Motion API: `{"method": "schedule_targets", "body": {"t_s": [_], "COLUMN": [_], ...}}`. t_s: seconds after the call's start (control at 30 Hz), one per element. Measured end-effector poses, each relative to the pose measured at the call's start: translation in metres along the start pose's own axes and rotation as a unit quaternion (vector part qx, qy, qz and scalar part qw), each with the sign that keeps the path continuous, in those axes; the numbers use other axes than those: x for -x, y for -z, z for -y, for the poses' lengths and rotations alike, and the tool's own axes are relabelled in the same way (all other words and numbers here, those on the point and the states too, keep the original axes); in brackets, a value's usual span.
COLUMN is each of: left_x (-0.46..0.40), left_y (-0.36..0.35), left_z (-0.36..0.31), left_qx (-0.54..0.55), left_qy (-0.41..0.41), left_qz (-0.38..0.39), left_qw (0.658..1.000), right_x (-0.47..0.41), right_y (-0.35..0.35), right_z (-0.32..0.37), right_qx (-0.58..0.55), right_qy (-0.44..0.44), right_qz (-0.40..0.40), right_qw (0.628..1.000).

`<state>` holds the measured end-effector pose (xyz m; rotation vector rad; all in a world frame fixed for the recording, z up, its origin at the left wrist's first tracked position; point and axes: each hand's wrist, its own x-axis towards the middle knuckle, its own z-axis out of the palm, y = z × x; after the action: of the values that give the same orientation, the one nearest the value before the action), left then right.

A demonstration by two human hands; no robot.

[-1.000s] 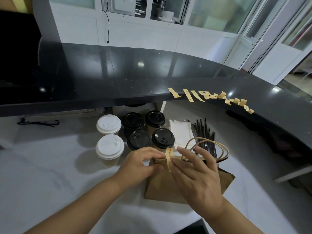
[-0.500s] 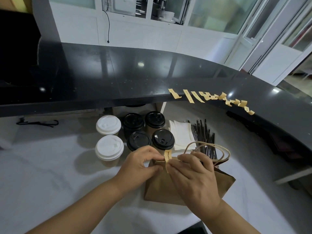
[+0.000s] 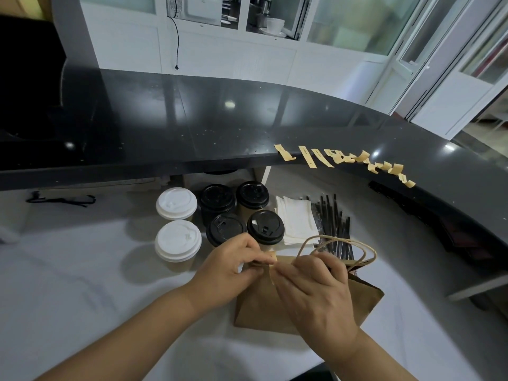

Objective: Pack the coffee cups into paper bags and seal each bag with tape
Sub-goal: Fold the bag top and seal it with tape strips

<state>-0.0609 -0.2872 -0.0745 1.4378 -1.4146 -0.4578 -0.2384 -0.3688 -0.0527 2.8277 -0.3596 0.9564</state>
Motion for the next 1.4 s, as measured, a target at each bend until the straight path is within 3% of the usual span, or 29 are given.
{"method": "schedule_targets", "body": {"t_s": [0.23, 0.6, 0.77, 1.13, 1.23, 1.4], "left_x": [-0.006, -0.010, -0.009, -0.008, -0.010, -0.018], "left_y": [0.001, 0.004, 0.005, 0.003, 0.001, -0.002], "left_z": [0.004, 0.015, 0.015, 0.012, 0.011, -0.001], "left_qx": [-0.053, -0.030, -0.019, -0.018, -0.041, -0.123], "left_qy": [-0.029, 0.031, 0.031, 0.020, 0.020, -0.036], "left_qz": [0.065, 0.161, 0.155, 0.129, 0.124, 0.045], "left_qw": [0.996, 0.986, 0.987, 0.991, 0.991, 0.991], "right_x": [0.001, -0.006, -0.003, 0.021, 0.023, 0.022], "right_y": [-0.003, -0.011, -0.013, -0.012, -0.011, -0.005], "right_z": [-0.002, -0.001, -0.002, -0.009, -0.009, -0.005], "right_qx": [-0.013, 0.073, 0.105, 0.082, 0.063, 0.016], "right_qy": [-0.001, 0.008, 0.021, 0.024, 0.031, 0.028], "right_qz": [-0.035, -0.099, -0.092, 0.006, 0.003, -0.038], "right_qw": [0.999, 0.992, 0.990, 0.996, 0.997, 0.999]}}
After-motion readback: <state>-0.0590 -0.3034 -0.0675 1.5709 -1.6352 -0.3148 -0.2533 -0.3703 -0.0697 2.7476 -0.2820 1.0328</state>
